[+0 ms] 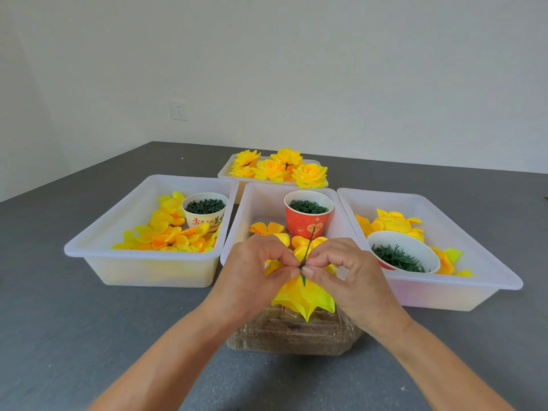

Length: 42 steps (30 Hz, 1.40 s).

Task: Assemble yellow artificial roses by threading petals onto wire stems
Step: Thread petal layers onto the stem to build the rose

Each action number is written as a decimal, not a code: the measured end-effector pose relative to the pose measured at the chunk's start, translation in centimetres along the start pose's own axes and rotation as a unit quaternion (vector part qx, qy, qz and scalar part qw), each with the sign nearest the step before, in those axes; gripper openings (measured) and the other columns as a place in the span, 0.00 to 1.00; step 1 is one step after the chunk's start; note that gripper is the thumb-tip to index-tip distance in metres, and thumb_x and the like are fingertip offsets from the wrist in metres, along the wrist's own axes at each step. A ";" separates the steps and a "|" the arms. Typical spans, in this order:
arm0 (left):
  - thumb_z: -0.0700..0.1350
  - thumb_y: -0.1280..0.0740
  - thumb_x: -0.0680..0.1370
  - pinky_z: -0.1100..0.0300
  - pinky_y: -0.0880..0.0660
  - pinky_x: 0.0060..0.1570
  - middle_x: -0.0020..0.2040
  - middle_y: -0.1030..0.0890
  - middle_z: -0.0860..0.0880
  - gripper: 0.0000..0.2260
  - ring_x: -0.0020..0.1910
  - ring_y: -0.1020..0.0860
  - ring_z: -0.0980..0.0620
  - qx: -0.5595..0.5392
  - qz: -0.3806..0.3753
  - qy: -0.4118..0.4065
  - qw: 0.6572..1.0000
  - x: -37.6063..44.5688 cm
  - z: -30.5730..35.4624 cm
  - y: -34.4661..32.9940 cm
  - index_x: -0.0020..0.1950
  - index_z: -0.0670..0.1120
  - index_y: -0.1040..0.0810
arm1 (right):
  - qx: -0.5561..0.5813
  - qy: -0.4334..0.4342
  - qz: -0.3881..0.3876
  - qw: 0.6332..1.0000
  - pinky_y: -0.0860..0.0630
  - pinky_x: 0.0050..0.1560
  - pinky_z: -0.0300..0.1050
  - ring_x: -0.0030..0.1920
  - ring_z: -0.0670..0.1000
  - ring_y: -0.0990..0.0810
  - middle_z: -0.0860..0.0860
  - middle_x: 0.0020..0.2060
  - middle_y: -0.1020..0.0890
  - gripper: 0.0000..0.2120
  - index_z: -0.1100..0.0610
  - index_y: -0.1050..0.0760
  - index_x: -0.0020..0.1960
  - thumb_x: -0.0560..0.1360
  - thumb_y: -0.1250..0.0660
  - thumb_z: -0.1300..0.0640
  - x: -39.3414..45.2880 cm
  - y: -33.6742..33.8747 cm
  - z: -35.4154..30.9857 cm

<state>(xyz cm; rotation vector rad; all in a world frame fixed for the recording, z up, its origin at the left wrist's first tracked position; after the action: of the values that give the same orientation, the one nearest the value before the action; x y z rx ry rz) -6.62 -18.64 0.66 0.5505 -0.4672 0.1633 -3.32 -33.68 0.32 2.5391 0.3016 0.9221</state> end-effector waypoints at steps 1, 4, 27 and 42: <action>0.37 0.26 0.69 0.63 0.27 0.49 0.38 0.20 0.56 0.06 0.44 0.23 0.59 -0.007 0.003 -0.001 1.000 0.0 -0.1 -0.1 0.37 0.48 0.19 | -0.002 0.006 0.001 1.000 0.30 0.51 0.33 0.49 0.47 0.23 0.45 0.38 0.19 0.11 0.49 0.22 0.35 0.67 0.25 0.63 0.0 0.0 0.0; 0.37 0.26 0.69 0.62 0.27 0.48 0.37 0.20 0.56 0.08 0.43 0.23 0.58 -0.019 0.008 -0.005 1.000 0.0 -0.5 -0.2 0.36 0.50 0.19 | -0.003 0.012 0.006 1.000 0.32 0.50 0.30 0.48 0.47 0.23 0.46 0.37 0.19 0.09 0.52 0.22 0.35 0.67 0.25 0.64 0.0 -0.2 0.2; 0.42 0.24 0.68 0.71 0.28 0.41 0.37 0.19 0.55 0.07 0.38 0.22 0.62 -0.044 0.017 0.012 0.999 1.8 1.3 0.2 0.35 0.53 0.19 | 0.035 -0.067 0.001 0.997 0.25 0.47 0.47 0.43 0.49 0.21 0.47 0.35 0.17 0.04 0.51 0.17 0.34 0.67 0.25 0.57 0.6 -0.5 0.1; 0.42 0.27 0.71 0.66 0.32 0.40 0.34 0.24 0.55 0.08 0.37 0.27 0.58 0.095 -0.014 -0.038 0.995 2.6 2.2 -0.3 0.33 0.48 0.23 | 0.041 -0.019 0.029 0.999 0.27 0.50 0.41 0.47 0.50 0.22 0.49 0.38 0.18 0.13 0.49 0.23 0.31 0.65 0.24 0.64 0.3 -1.1 1.1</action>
<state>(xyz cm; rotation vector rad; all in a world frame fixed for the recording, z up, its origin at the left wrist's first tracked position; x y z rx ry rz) -5.11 -20.06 3.35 0.7519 -0.5203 0.1614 -2.46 -32.96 -0.74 2.6496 0.2600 0.9003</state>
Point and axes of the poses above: each hand's wrist, its own x-axis towards the middle knuckle, its own y-axis out of the back of the hand, z = x × y, the point moved 4 cm from there along x, towards the middle knuckle
